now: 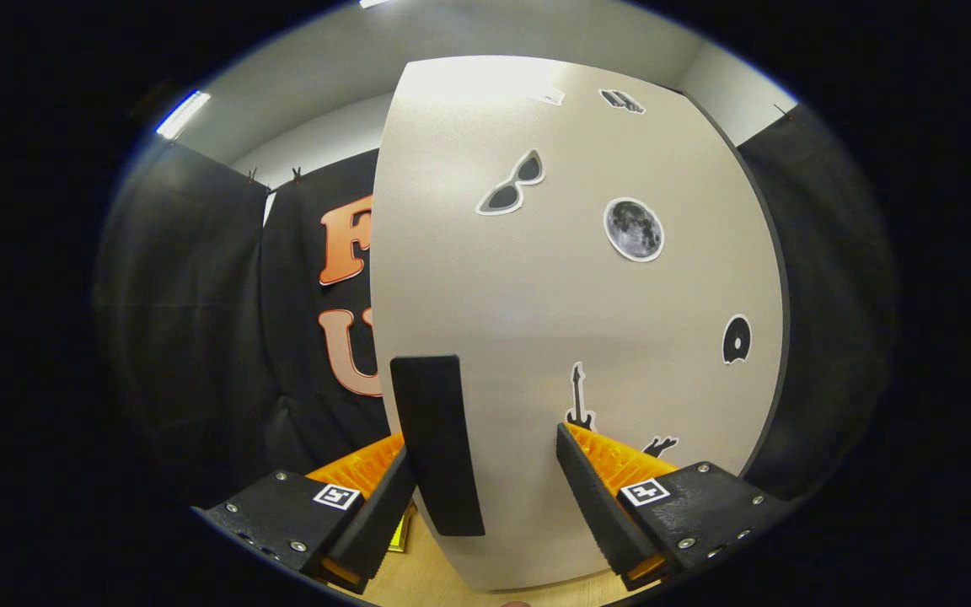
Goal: Open the shoe cabinet door, grab the shoes and put them into the shoe cabinet, then close the shoe cabinet door.
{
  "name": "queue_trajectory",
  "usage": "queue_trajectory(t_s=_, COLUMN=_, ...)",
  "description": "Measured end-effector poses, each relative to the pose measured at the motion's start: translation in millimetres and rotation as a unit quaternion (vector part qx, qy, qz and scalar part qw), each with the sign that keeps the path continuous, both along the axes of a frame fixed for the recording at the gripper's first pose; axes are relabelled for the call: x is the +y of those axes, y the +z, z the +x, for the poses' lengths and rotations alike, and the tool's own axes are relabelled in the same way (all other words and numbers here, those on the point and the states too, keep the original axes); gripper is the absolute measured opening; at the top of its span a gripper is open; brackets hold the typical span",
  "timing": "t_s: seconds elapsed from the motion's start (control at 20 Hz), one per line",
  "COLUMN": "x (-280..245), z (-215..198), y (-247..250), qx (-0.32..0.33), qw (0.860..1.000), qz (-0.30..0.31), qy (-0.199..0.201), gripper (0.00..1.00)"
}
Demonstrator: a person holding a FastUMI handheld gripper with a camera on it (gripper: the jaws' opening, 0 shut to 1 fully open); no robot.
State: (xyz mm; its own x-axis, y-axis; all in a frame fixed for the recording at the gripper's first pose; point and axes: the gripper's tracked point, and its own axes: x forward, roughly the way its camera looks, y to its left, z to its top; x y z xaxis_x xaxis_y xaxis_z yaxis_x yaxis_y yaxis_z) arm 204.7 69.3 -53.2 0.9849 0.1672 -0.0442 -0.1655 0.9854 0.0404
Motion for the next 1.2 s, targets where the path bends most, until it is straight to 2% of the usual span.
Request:
queue_trajectory(t_s=0.65, x=2, z=3, y=9, qx=-0.015, qw=1.000, qz=-0.016, qy=-0.021, gripper=0.97)
queue_trajectory(t_s=0.95, x=3, z=-31, y=31, qx=-0.031, qw=0.999, qz=-0.026, qy=-0.015, gripper=0.97)
queue_trajectory(t_s=1.2, x=-18, z=-78, y=46, qx=-0.035, qw=0.999, qz=-0.022, qy=-0.022, gripper=0.97)
